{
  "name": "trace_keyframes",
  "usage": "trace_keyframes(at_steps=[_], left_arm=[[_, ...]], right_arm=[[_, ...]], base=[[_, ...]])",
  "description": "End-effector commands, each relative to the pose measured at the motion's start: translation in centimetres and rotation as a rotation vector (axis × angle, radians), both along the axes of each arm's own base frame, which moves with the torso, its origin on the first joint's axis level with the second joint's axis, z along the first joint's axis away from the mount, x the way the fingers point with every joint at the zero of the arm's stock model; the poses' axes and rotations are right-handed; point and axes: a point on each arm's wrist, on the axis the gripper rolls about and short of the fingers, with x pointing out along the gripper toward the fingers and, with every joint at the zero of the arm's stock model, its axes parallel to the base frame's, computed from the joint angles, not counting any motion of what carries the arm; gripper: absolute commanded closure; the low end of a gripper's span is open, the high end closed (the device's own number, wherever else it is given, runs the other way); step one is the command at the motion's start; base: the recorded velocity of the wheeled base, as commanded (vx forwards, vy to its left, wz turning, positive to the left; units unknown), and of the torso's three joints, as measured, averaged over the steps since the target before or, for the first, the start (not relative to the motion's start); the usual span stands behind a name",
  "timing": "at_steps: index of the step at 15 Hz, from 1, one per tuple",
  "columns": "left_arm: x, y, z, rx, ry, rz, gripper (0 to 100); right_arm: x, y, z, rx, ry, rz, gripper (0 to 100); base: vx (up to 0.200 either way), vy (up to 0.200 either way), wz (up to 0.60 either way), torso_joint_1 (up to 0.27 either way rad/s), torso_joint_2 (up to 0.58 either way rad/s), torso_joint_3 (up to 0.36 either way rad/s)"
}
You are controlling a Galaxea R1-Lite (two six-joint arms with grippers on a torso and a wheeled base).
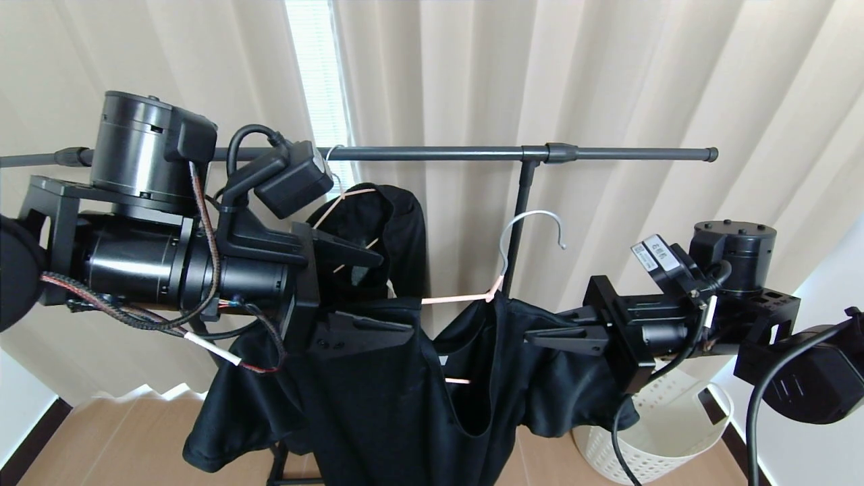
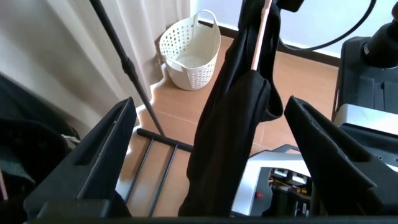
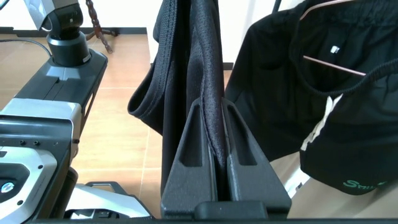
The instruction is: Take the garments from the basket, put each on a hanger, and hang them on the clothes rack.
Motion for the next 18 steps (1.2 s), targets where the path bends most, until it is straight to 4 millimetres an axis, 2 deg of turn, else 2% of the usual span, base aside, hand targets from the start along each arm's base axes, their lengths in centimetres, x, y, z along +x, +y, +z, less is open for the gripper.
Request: trace_keyframes(at_steps=[1,7,8,18], left_arm=[[0.6,-0.4,-1.0,0.016,0.031,-0.003,0],[0.6,-0.6,-1.6,0.030,0.052,-0.004,0],[0.4,-0.5,-1.8,0.032,0.055,-0.006,100],[-0.7,0.1,-2.1,0.035,0.063,-0.004,100]], right_arm=[[0.0,0.0,0.1,0.002,-0.006,-0.001,100],[-0.2,-0.2,0.7,0.008,-0.025,-0.005,100],[-0.2,-0.3,0.8,0.008,-0.026,-0.005,100],[-0.2,-0.3,0.8,0.005,-0.036,-0.016,100]], base=[[0.000,0.000,0.00,0.000,0.00,0.000],[0.000,0.000,0.00,0.000,0.00,0.000],[0.000,0.000,0.00,0.000,0.00,0.000],[0.000,0.000,0.00,0.000,0.00,0.000]])
